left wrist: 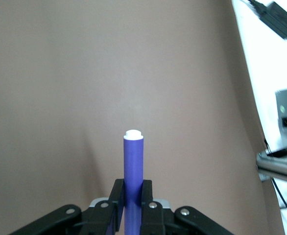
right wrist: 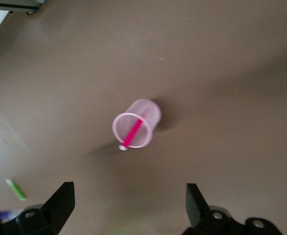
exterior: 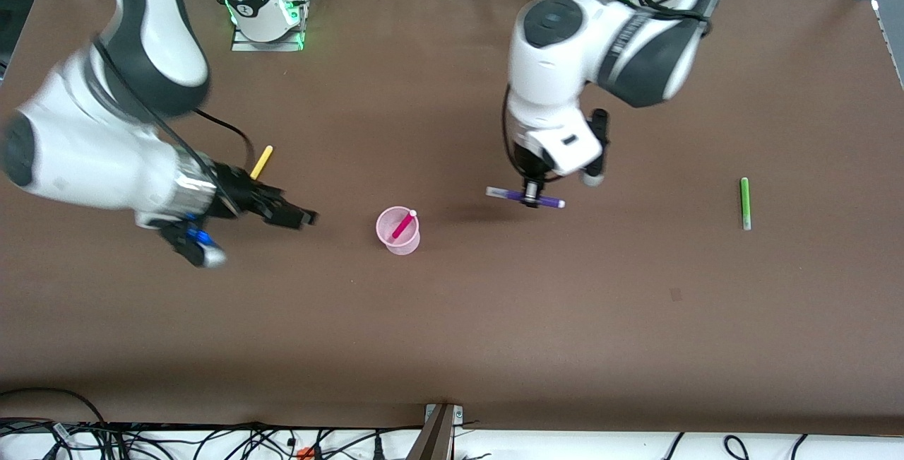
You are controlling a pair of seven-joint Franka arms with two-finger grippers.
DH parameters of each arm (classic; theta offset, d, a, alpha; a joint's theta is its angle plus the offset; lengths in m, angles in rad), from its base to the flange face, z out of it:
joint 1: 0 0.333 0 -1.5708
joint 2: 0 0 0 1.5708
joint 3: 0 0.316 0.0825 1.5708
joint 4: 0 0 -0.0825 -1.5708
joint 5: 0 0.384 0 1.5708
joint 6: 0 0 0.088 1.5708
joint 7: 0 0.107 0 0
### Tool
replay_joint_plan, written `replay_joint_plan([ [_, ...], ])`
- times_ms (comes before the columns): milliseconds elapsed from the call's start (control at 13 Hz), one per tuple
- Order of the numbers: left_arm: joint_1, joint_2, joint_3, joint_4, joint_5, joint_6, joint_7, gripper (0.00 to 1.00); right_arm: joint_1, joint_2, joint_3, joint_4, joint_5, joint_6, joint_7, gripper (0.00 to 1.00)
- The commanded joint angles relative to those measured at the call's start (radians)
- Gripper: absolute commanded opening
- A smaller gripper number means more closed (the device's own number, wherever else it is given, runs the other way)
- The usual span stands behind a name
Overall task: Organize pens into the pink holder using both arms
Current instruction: 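Carry the purple marker over the pink cup with the left gripper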
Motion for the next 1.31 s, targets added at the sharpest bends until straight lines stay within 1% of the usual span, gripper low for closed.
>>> replay_joint_plan([
  [0, -0.102, 0.173, 0.023, 0.185, 0.160, -0.026, -0.104, 0.00, 0.000, -0.147, -0.031, -0.078, -0.150, -0.068, -0.164, 1.00],
  [77, -0.138, 0.218, 0.025, 0.220, 0.229, -0.026, -0.141, 0.00, 0.000, -0.201, -0.050, -0.117, -0.200, -0.073, -0.237, 1.00],
  [231, -0.187, 0.286, 0.026, 0.274, 0.352, -0.026, -0.164, 0.00, 0.000, -0.285, -0.100, -0.208, -0.225, -0.071, -0.340, 1.00],
  [385, -0.231, 0.330, 0.035, 0.317, 0.444, -0.025, -0.167, 0.00, 0.000, -0.307, -0.105, -0.237, -0.308, -0.062, -0.355, 1.00],
  [462, -0.250, 0.358, 0.043, 0.351, 0.466, -0.020, -0.167, 0.00, 0.000, -0.306, -0.105, -0.237, -0.328, -0.059, -0.355, 1.00],
  [538, -0.262, 0.382, 0.043, 0.386, 0.468, -0.019, -0.166, 0.00, 0.000, -0.303, -0.104, -0.239, -0.337, -0.053, -0.355, 1.00],
  [615, -0.291, 0.407, 0.061, 0.405, 0.468, -0.016, -0.164, 0.00, 0.000, -0.300, -0.105, -0.237, -0.337, -0.050, -0.356, 1.00],
  [769, -0.385, 0.448, 0.175, 0.426, 0.466, 0.024, -0.167, 0.00, 0.000, -0.296, -0.104, -0.237, -0.357, -0.036, -0.358, 1.00],
  [846, -0.412, 0.471, 0.210, 0.429, 0.466, 0.040, -0.167, 0.00, 0.000, -0.293, -0.102, -0.237, -0.369, -0.036, -0.370, 1.00],
  [1000, -0.434, 0.507, 0.227, 0.431, 0.468, 0.075, -0.166, 0.00, 0.000, -0.293, -0.102, -0.237, -0.371, -0.038, -0.378, 1.00],
  [1231, -0.462, 0.534, 0.275, 0.431, 0.468, 0.162, -0.164, 0.00, 0.002, -0.293, -0.102, -0.237, -0.371, -0.039, -0.379, 1.00],
])
